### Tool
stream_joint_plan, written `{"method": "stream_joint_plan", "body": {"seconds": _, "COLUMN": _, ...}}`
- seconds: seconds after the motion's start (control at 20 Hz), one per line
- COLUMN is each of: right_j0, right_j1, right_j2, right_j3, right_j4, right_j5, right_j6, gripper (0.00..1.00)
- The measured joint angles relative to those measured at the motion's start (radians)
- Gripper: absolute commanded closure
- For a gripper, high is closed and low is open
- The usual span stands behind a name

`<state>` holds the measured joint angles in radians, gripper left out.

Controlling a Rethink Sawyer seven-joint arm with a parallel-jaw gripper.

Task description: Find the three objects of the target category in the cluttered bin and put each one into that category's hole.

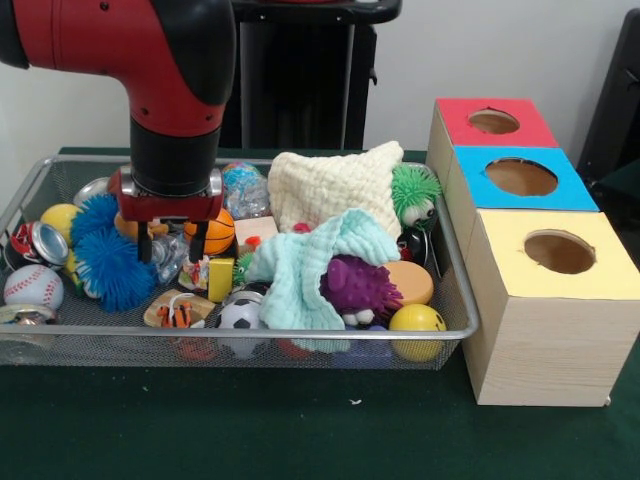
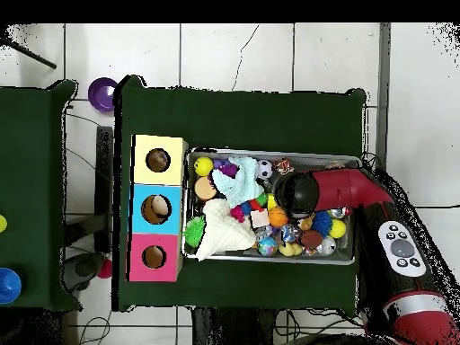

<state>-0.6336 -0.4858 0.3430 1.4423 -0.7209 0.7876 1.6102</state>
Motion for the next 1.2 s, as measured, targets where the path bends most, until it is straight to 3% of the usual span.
{"method": "stream_joint_plan", "body": {"seconds": 1.2, "right_j0": -0.017, "right_j1": 0.021, "right_j2": 0.004, "right_j3": 0.0, "right_j4": 0.032, "right_j5": 0.0, "right_j6": 0.0, "gripper": 0.0}}
